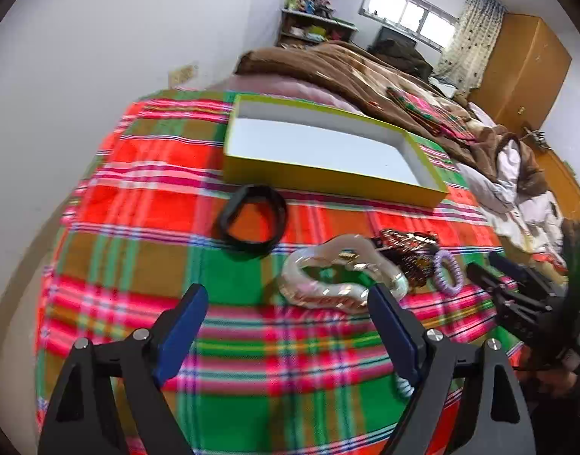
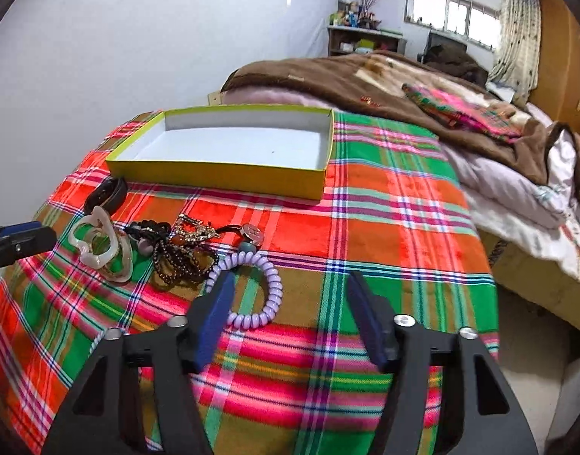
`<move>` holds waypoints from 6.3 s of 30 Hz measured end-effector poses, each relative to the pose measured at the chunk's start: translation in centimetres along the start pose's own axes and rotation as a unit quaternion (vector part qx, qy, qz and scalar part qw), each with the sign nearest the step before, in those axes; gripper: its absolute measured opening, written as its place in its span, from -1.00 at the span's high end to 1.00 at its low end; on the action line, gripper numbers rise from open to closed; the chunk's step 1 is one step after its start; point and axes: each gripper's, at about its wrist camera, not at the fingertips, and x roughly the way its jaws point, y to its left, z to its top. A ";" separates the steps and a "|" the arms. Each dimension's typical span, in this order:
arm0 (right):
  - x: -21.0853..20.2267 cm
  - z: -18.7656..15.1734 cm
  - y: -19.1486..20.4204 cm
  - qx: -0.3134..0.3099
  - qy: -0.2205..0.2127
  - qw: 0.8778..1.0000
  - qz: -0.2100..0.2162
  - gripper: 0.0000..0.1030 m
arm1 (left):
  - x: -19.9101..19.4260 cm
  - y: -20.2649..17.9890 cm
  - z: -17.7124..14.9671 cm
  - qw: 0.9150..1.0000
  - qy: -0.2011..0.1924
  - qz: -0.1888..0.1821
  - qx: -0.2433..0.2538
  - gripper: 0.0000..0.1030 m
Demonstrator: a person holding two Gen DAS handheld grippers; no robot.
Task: Organize jewelry
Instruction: 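Grasp the clear claw clip with the left gripper while the right gripper grasps the purple coil tie, then carry the clip and purple coil into the yellow box while both grippers open, then withdraw both grippers from the box back toward the remaining jewelry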
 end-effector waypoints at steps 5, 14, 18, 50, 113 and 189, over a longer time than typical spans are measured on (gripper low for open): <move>1.1 0.3 0.0 -0.003 0.018 1.000 0.021 0.08 | 1.7 -0.4 1.1 0.999 0.017 0.019 0.021 -0.53; 2.9 0.4 0.6 -0.028 0.044 0.998 0.021 0.35 | 2.9 -1.0 1.8 0.998 0.034 0.029 0.054 -0.53; 2.8 0.3 0.6 -0.026 0.044 0.999 0.018 0.64 | 3.6 -1.2 1.9 0.996 0.048 0.027 0.064 -0.53; 1.9 -0.6 0.2 -0.001 0.026 0.999 0.019 0.80 | 2.5 -4.1 -1.3 0.985 0.095 -0.026 0.143 -0.01; 9.2 14.7 -1.7 0.028 0.011 0.999 0.013 0.81 | 7.9 2.5 15.3 0.999 0.030 -0.024 0.005 0.18; 13.9 16.3 -0.9 0.020 0.023 1.000 -0.007 0.35 | 11.9 3.1 18.1 0.999 0.044 -0.020 -0.003 -0.20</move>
